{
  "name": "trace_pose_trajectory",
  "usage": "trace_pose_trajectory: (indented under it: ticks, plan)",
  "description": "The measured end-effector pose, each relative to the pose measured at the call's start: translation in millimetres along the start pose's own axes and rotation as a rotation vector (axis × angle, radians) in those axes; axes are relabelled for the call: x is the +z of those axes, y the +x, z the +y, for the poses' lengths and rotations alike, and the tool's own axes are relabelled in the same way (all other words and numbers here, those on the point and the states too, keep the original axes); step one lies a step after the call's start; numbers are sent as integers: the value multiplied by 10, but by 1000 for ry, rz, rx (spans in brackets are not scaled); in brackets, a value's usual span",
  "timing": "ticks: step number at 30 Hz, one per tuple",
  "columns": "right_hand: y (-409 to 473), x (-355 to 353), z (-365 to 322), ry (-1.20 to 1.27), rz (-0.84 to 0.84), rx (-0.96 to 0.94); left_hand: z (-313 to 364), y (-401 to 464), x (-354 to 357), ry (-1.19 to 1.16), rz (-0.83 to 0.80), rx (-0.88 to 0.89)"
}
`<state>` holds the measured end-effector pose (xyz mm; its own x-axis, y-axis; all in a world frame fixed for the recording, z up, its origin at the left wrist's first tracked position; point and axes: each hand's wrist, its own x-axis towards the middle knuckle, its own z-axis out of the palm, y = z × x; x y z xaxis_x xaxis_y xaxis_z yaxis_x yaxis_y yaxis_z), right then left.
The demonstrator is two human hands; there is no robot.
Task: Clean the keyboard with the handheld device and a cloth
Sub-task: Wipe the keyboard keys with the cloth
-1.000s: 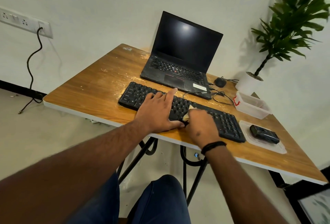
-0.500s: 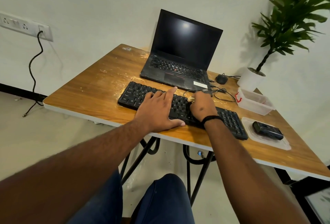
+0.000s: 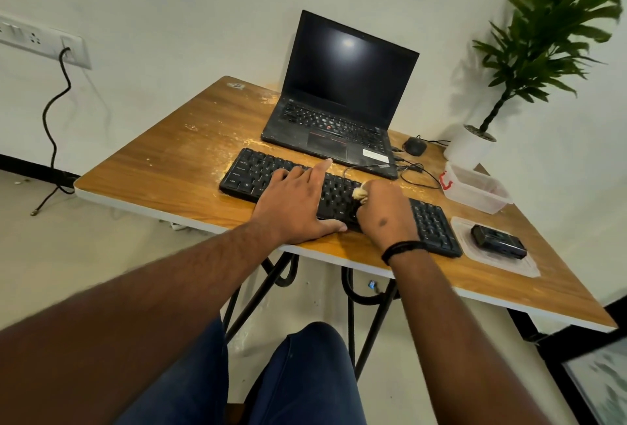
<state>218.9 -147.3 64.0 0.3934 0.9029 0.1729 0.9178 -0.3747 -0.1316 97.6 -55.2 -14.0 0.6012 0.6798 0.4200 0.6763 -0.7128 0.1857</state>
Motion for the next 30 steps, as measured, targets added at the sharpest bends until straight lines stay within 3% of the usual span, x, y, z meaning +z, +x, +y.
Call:
trace_pose_trajectory:
  ticks: [4, 9, 14, 18, 21, 26, 30]
  plan:
    - [-311, 232, -235, -98, -21, -112, -26, -12, -9, -22, 5, 12]
    - [-372, 155, -183, -47, -7, -116, -16, -29, -41, -36, -6, 6]
    - [-514, 153, -153, 11, -69, -242, -33, -21, -21, -37, -14, 25]
    - [-304, 16, 48, 188, 45, -101, -24, 0, -4, -25, 7, 10]
    - [60, -15, 200, 179, 151, 3, -16, 5, 6, 1, 8, 3]
    - [301, 142, 116, 88, 22, -3, -11, 7, 9, -1, 17, -6]
    - [54, 174, 38, 10, 28, -48, -16, 7, 14, -5, 32, -3]
